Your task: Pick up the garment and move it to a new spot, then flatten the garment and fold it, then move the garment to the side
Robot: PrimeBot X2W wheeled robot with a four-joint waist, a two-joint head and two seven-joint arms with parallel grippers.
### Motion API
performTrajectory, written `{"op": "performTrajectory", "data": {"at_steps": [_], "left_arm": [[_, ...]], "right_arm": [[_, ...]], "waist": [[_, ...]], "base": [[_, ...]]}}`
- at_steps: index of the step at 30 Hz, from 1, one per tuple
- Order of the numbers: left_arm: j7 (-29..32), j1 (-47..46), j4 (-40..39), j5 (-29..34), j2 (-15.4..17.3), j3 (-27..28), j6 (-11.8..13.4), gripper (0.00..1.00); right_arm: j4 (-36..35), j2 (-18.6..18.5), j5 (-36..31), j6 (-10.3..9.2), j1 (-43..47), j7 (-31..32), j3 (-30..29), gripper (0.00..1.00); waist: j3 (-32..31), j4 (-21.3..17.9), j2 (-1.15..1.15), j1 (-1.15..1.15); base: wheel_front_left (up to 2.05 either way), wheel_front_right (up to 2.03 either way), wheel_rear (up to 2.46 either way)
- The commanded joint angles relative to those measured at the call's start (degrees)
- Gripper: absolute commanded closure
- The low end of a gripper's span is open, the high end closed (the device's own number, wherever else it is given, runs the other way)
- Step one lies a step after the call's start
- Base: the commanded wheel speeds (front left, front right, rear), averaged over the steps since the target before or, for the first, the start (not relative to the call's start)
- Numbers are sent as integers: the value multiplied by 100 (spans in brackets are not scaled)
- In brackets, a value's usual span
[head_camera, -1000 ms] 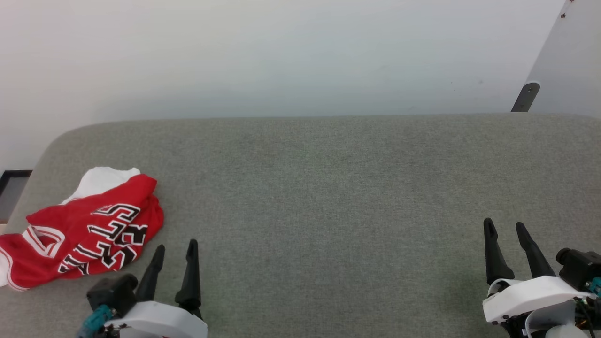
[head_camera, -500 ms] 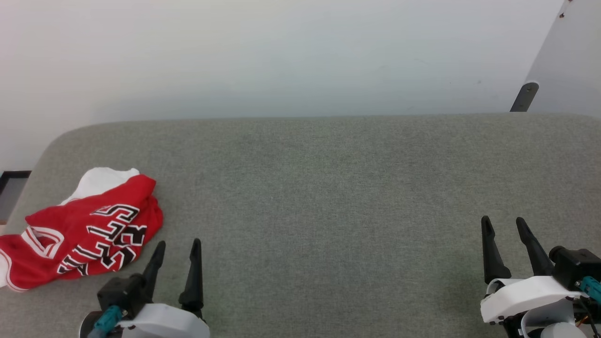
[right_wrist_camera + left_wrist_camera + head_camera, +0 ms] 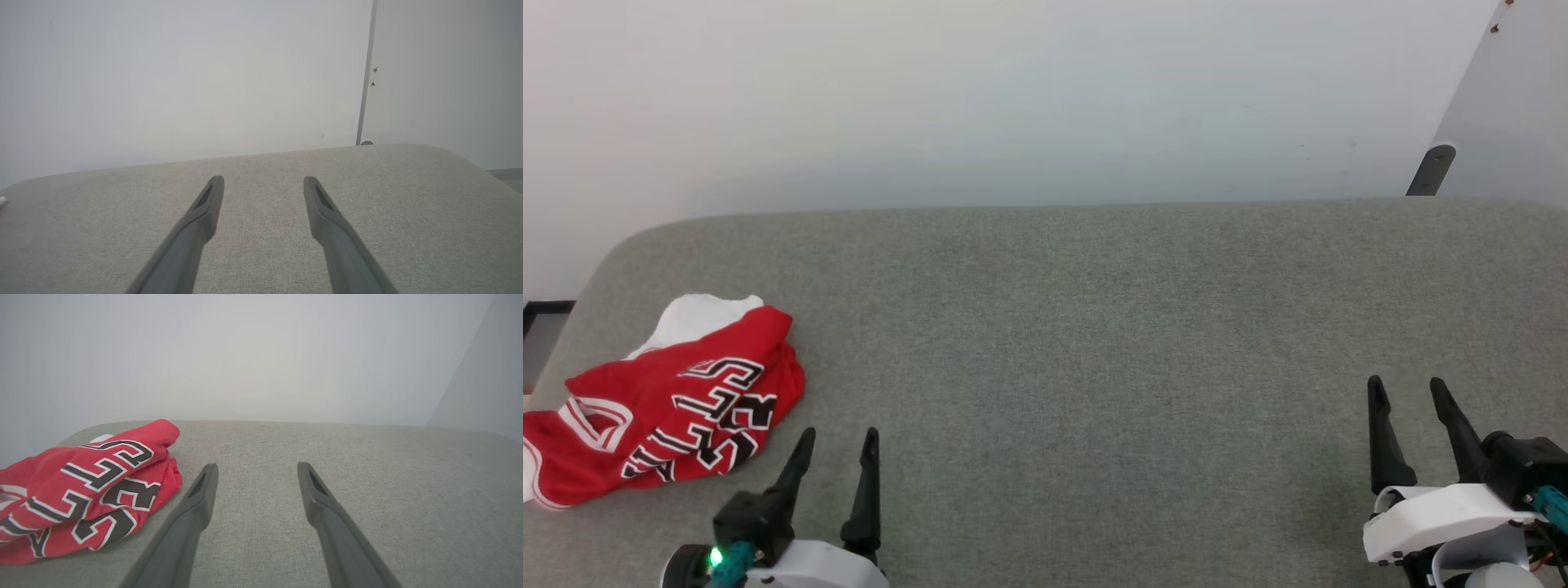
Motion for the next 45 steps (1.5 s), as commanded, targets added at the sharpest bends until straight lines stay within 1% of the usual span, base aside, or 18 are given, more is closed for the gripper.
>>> {"op": "performTrajectory", "data": {"at_steps": [1, 13, 25, 30, 33, 36, 40, 45], "left_arm": [[-45, -5, 8, 119, 0, 4, -6, 0], [-165, -30, 212, 449, -41, 131, -65, 0], [-198, -39, 234, 439, -118, 260, -159, 0], [-198, -106, 278, 436, -141, 253, -186, 0], [-198, -110, 324, 416, -154, 355, -152, 0], [-198, -90, 381, 408, -182, 415, -144, 0], [-198, -57, 442, 385, -227, 428, -133, 0], [-197, 9, 494, 452, -270, 421, -84, 0]], "right_arm": [[3, 12, -95, 4, -39, -58, -30, 0], [-15, 37, -386, 4, -15, -173, -123, 0], [-2, 48, -213, 3, -11, -214, -163, 0], [-22, 49, -177, 3, 24, -214, -96, 0], [5, 50, -141, 3, 63, -214, 65, 0], [27, 46, -100, 3, 120, -213, 199, 0], [55, 47, -95, 3, 164, -206, 453, 0], [139, 46, -23, 3, 135, -204, 923, 0]], "waist": [[2, 5, 0, 0], [14, 21, 0, 0], [10, 42, 0, 0], [20, 214, 0, 0], [25, 395, 0, 0], [12, 698, 0, 0], [-19, 1236, 0, 0], [-95, 1985, 0, 0]], "base": [[0, 0, 0], [0, 0, 0], [0, 0, 0], [0, 0, 0], [0, 0, 0], [0, 0, 0], [0, 0, 0], [0, 0, 0]]}}
